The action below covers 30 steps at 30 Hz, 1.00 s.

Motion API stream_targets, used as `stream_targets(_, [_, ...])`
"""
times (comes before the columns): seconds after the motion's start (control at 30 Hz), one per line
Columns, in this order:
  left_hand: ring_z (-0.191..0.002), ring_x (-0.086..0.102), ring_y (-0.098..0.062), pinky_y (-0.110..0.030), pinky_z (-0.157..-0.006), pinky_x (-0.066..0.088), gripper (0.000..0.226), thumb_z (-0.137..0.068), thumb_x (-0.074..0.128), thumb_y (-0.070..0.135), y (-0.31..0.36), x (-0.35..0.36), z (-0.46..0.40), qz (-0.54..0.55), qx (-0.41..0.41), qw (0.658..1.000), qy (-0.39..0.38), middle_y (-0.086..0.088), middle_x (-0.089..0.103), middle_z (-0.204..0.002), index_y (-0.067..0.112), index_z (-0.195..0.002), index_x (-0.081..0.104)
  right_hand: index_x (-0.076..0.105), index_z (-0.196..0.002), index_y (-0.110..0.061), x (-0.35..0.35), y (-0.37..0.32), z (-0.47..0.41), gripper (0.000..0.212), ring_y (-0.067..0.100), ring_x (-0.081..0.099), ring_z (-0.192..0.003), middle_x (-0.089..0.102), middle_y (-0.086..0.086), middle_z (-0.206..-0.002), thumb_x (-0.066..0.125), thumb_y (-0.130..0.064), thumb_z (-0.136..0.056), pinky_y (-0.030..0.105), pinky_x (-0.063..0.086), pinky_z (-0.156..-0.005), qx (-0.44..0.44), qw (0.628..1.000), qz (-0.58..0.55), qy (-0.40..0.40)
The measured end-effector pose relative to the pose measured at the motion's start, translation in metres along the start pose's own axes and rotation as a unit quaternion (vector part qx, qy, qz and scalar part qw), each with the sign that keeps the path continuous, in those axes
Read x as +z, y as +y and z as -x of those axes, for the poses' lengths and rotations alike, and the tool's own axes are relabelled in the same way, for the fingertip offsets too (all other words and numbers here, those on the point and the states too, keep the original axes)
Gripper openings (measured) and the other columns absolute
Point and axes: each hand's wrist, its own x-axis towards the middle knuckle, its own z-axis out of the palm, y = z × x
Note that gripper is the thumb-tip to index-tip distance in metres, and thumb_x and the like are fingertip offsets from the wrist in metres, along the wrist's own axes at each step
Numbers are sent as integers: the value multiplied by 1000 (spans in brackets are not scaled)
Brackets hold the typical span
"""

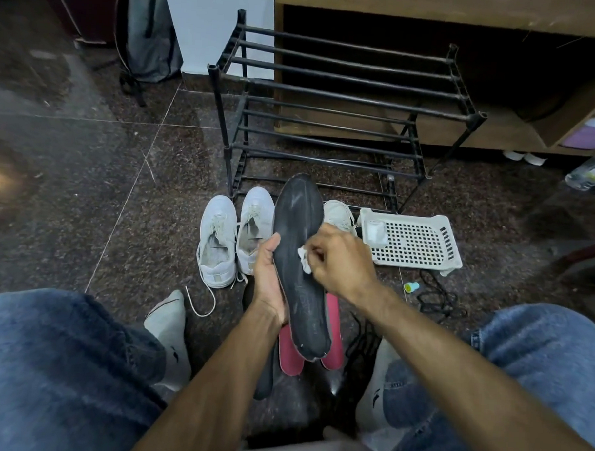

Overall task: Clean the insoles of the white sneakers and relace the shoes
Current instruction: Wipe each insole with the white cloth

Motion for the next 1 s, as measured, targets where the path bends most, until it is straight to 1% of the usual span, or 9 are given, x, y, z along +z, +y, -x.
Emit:
stream_targets(0.1, [-95,67,-28,-40,-89,51,50,-86,47,44,3,0,1,22,3,1000,-8,-17,67,-109,5,-111,68,73,-93,-18,3,-5,4,17,21,62,-86,63,-3,-94,58,-18,-87,37,51,-76,10,999,-31,-11])
stream_targets(0.23, [-128,50,-41,-68,-108,26,61,-88,45,47,3,-10,-4,100,-18,994,-49,-14,62,-121,8,-134,54,74,-83,-20,11,-24,53,14,19,62,-68,61,-7,-80,60,-19,-82,34,51,-61,-57,995,-73,-43])
stream_targets(0.3, [-123,55,-40,-62,-107,35,58,-91,39,47,2,-8,-2,95,-24,994,-46,-16,66,-113,5,-124,62,74,-86,-20,11,-17,48,13,21,63,-69,61,-7,-84,61,-20,-84,35,52,-61,-60,996,-58,-43])
stream_targets(0.43, [-86,70,-26,-34,-78,58,49,-92,40,41,-1,2,3,8,13,1000,-2,-15,72,-98,5,-104,71,73,-94,-20,4,-1,5,17,25,62,-84,60,-5,-95,56,-22,-89,37,51,-73,12,1000,-11,-1])
stream_targets(0.53, [-93,68,-27,-39,-88,53,51,-87,45,42,3,2,4,27,17,999,-8,-16,69,-105,3,-115,63,73,-91,-19,6,-7,7,16,21,61,-84,59,-6,-92,58,-18,-88,35,49,-75,24,999,-34,-4])
stream_targets(0.7, [-130,48,-42,-72,-107,24,63,-88,42,50,2,-5,0,113,-32,990,-77,-12,54,-123,5,-133,45,72,-79,-20,15,-19,58,11,16,58,-66,56,-8,-77,61,-18,-81,31,47,-58,-45,994,-87,-40])
stream_targets(0.83, [-123,53,-44,-61,-108,34,62,-91,39,48,4,6,3,86,-16,995,-53,-16,63,-118,5,-135,49,70,-81,-20,11,-13,39,13,25,60,-69,57,-6,-84,58,-21,-85,36,49,-58,-50,997,-53,-23])
stream_targets(0.93, [-98,69,-37,-42,-86,57,61,-93,33,44,9,17,10,40,8,999,-23,-24,69,-103,-3,-120,59,71,-88,-18,7,-19,19,13,27,62,-77,60,-5,-92,59,-22,-87,38,51,-64,-19,998,-52,5])
stream_targets(1.0, [-110,63,-40,-48,-98,49,65,-93,33,47,10,12,12,54,-1,998,-30,-23,67,-109,-2,-129,53,72,-89,-18,9,-26,25,13,23,62,-77,60,-6,-90,60,-20,-88,38,50,-65,-28,997,-68,-14])
